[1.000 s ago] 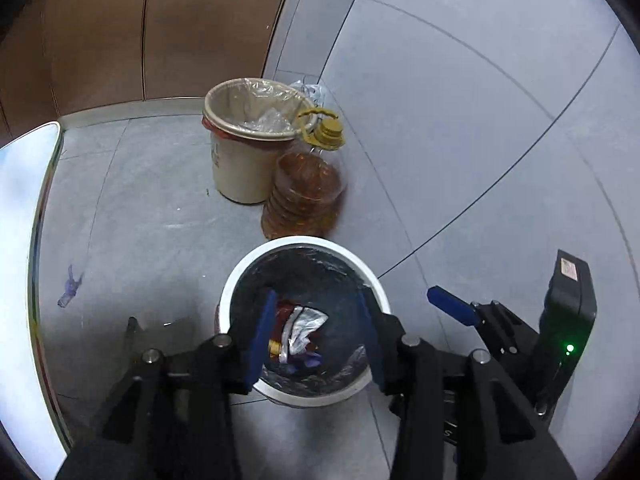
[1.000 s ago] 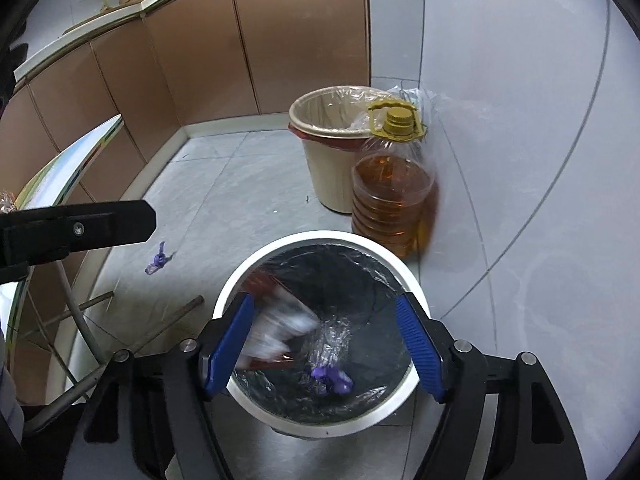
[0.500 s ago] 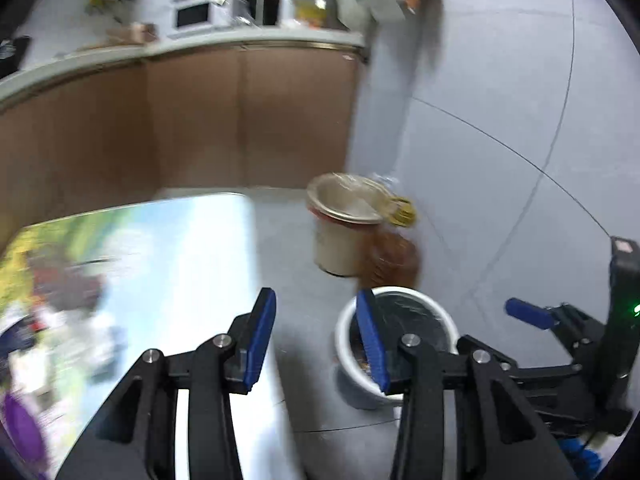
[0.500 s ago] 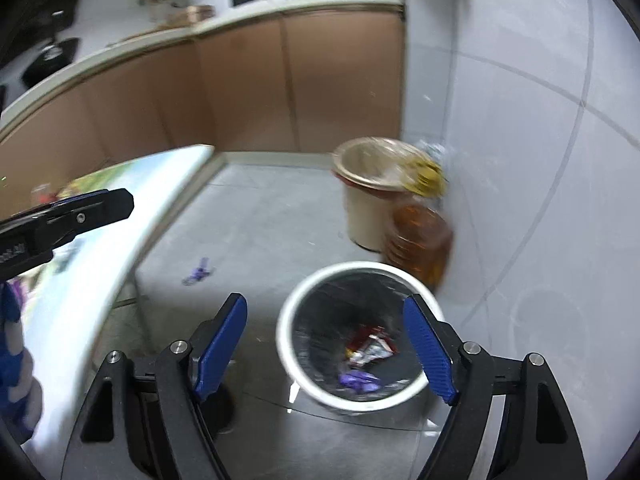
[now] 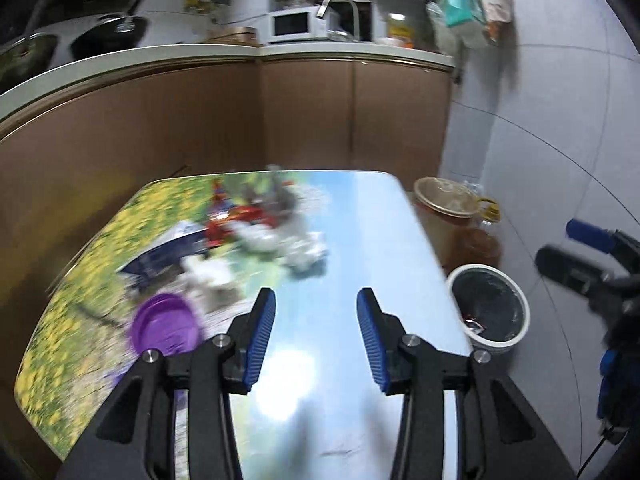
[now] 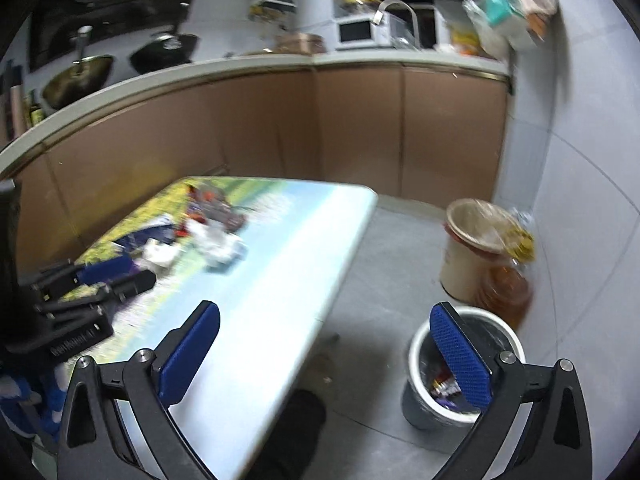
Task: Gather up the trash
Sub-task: 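Move both open grippers back over the table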
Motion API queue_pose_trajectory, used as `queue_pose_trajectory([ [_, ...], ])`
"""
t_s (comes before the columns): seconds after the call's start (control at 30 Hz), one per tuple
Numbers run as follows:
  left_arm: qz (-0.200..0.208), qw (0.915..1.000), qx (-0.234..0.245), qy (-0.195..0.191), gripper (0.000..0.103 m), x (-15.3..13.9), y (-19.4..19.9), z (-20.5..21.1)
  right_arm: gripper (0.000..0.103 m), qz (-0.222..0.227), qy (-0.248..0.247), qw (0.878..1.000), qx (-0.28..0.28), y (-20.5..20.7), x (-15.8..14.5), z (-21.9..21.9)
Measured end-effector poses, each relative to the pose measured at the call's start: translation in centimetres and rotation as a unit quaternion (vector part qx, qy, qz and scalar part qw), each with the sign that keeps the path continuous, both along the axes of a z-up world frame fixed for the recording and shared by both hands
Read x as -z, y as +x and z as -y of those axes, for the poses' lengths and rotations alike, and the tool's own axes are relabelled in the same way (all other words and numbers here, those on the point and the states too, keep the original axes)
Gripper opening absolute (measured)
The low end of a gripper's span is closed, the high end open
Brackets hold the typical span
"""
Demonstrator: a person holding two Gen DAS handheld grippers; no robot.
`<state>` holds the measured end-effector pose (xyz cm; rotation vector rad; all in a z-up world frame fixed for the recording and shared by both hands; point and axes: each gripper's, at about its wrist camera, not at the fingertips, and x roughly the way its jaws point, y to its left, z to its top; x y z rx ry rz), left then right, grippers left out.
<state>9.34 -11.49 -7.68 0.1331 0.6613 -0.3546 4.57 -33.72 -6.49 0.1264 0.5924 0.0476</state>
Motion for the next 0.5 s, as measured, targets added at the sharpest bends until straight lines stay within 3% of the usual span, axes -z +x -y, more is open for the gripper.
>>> queue_pose_trajectory([
  [0.2,0.0,0.9991,-0.042,-0.005,0.044,0.2,-0.4,-5.2,0.103,0.02,-0.006,0.999,-0.032,0.6,-1.1,-3.5],
  [0.5,-0.052,0.992,-0.109,-0.037,0.044,3.3,0.1,-14.8,0.103,-0.038,-0.014,0.996,-0.076,2.7,0.8,-7.2],
])
